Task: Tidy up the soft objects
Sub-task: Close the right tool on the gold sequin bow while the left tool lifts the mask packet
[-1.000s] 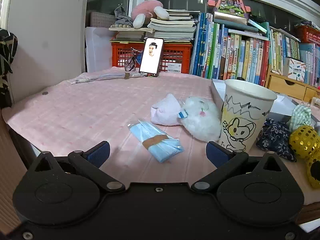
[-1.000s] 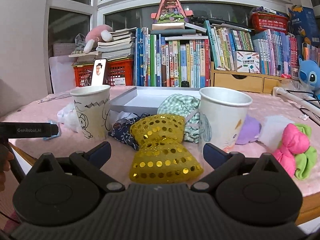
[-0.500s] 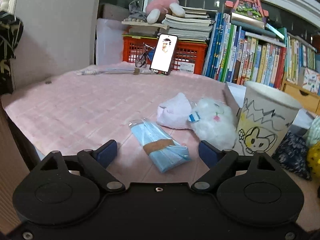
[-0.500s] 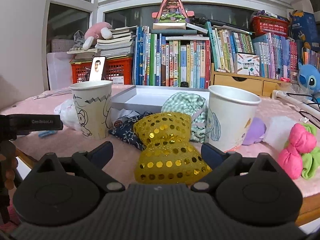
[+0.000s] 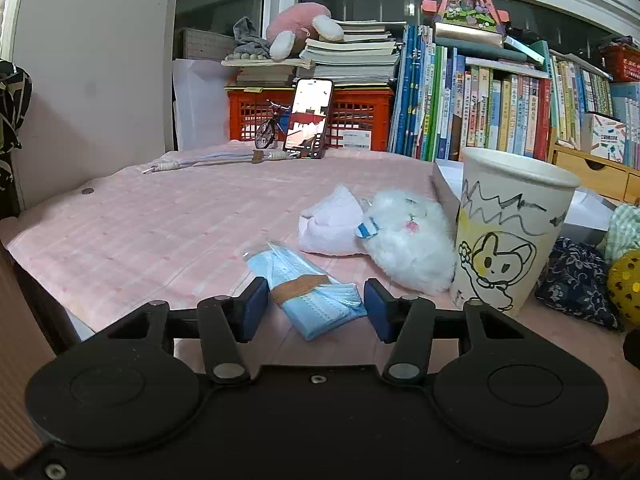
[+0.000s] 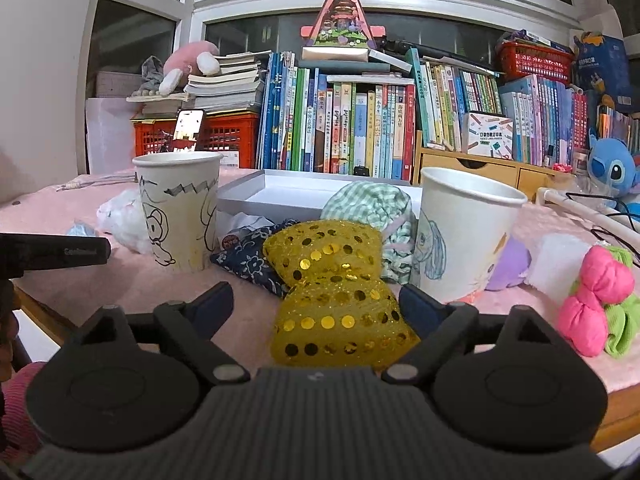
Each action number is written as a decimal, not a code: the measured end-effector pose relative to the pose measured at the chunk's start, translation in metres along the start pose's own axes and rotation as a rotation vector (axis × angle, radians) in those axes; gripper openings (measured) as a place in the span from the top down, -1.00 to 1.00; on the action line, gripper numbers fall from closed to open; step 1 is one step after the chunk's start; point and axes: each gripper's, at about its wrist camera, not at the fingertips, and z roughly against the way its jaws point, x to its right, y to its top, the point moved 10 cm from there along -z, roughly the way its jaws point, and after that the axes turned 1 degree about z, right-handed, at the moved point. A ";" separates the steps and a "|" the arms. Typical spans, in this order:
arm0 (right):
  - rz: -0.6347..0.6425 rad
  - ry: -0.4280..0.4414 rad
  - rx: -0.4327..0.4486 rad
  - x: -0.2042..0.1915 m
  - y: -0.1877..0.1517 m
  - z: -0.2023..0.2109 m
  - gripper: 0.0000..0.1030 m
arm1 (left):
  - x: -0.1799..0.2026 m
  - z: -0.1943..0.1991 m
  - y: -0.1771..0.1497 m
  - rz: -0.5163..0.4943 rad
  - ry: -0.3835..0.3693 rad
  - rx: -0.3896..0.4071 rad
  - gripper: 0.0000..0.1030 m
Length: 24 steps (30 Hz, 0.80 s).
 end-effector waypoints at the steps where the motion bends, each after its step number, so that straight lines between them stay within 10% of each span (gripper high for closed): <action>1: -0.004 -0.003 -0.001 0.001 0.000 0.000 -0.55 | 0.001 0.002 0.000 -0.002 -0.004 0.002 0.03; 6: -0.005 -0.035 -0.004 0.008 0.002 0.002 -0.20 | 0.001 0.013 0.004 -0.022 -0.021 0.020 0.03; 24: -0.031 -0.018 0.051 0.015 0.025 0.023 -0.07 | 0.008 0.068 0.043 -0.049 -0.127 0.102 0.03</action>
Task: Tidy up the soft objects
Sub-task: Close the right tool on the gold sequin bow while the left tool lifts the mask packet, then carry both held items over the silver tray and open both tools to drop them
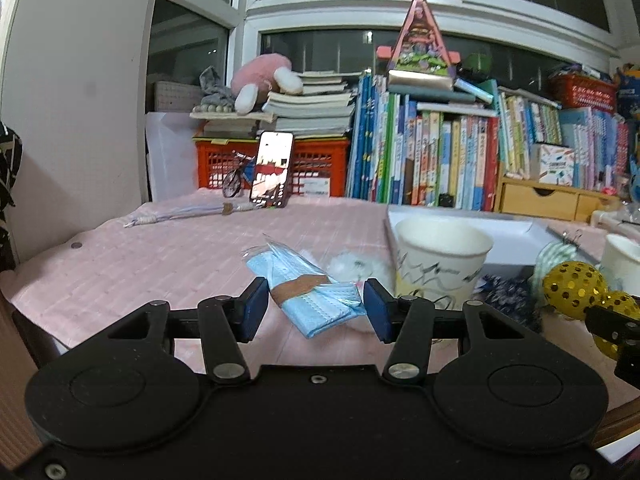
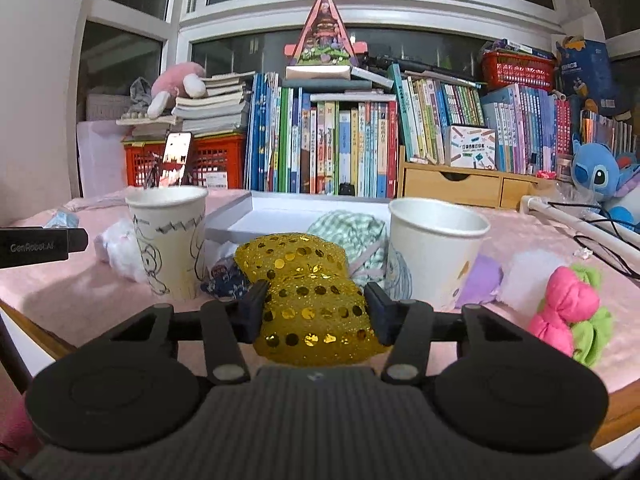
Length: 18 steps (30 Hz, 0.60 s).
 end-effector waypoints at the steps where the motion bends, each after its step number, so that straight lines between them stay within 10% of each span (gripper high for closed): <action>1: -0.003 0.001 0.007 0.001 0.003 0.002 -0.07 | 0.001 0.003 0.003 -0.002 -0.004 0.005 0.03; 18: -0.054 0.003 0.085 0.019 0.046 0.013 -0.07 | 0.034 0.025 0.051 0.009 -0.160 0.047 0.03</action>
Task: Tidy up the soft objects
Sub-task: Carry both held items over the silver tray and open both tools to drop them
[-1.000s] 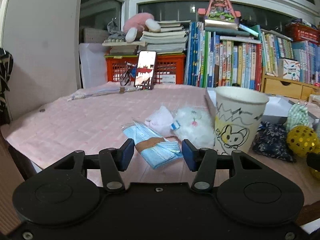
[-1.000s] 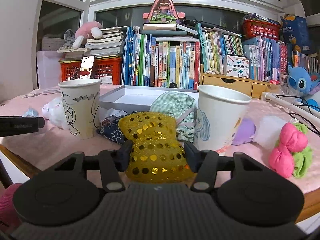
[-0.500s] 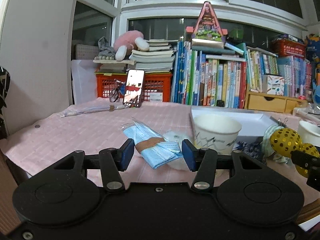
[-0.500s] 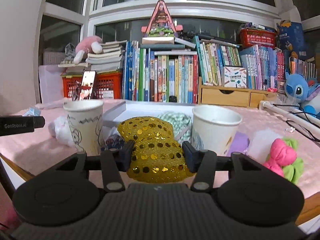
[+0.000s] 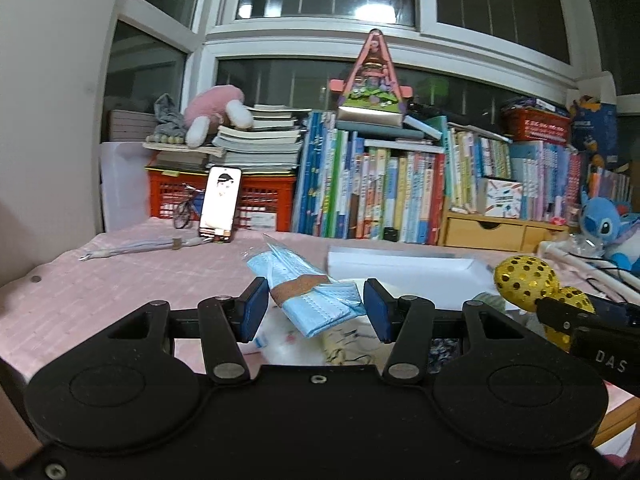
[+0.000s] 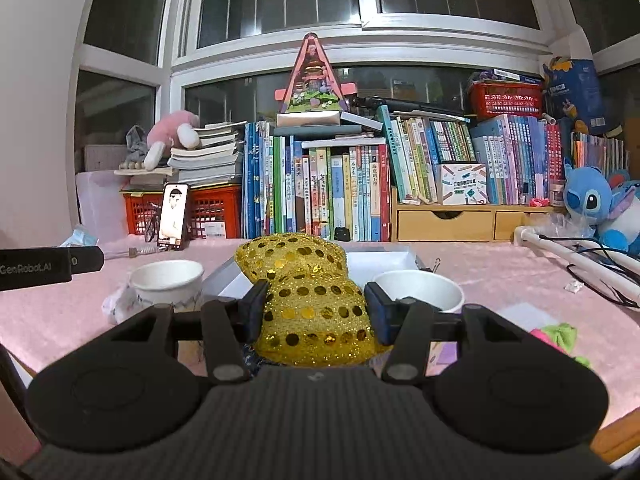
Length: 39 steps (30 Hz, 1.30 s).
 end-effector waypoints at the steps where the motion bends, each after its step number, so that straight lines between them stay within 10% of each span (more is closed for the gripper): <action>1: -0.004 -0.002 0.001 0.002 0.002 -0.001 -0.07 | 0.002 -0.001 0.002 -0.001 -0.008 -0.001 0.03; 23: -0.053 0.018 -0.057 0.039 0.074 -0.051 -0.07 | 0.071 -0.096 0.081 -0.049 -0.247 -0.146 0.03; 39: -0.222 0.043 -0.467 0.069 0.062 -0.174 -0.08 | 0.118 -0.248 0.053 0.038 -0.334 -0.569 0.03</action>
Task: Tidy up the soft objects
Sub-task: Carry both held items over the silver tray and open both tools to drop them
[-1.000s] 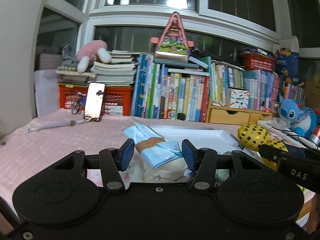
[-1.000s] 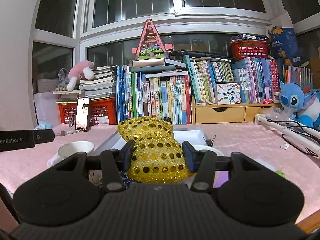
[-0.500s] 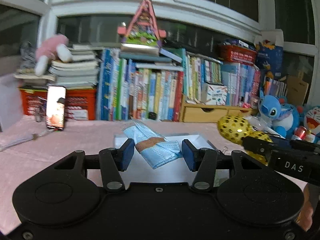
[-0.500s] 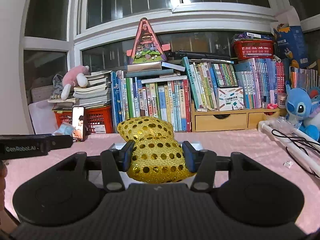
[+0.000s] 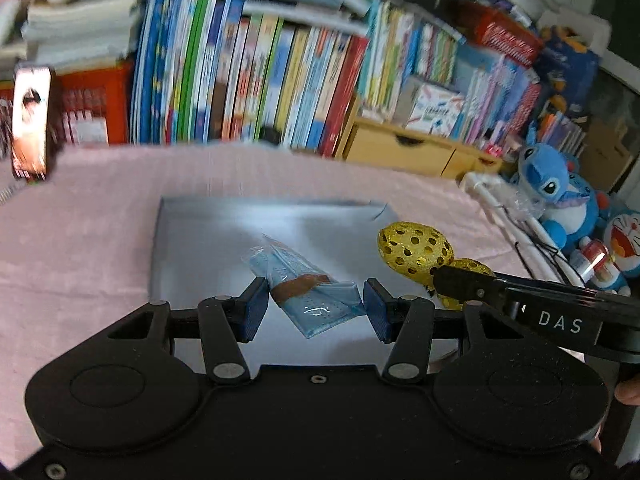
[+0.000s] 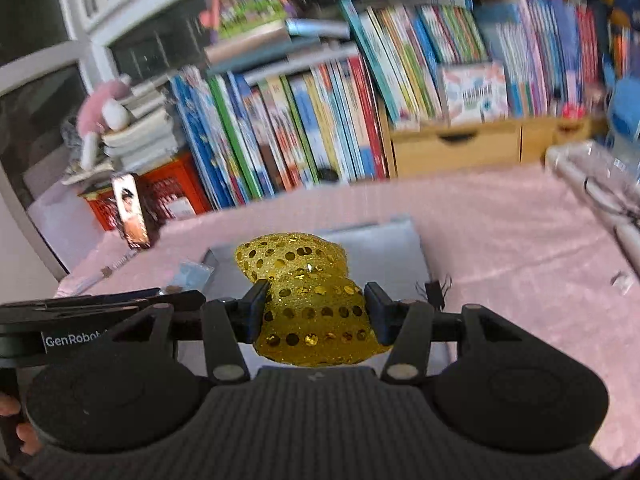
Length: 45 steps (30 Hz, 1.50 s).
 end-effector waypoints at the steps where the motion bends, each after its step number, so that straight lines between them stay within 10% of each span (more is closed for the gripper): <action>1: -0.003 -0.006 -0.019 0.002 -0.001 -0.007 -0.08 | -0.002 -0.009 0.000 0.010 0.000 -0.018 0.03; 11: -0.071 -0.039 -0.198 0.023 -0.010 -0.066 -0.08 | -0.009 -0.070 -0.007 0.059 0.023 -0.119 0.03; 45: -0.073 -0.055 -0.328 0.034 -0.021 -0.104 -0.18 | -0.022 -0.107 -0.028 0.090 0.109 -0.212 0.02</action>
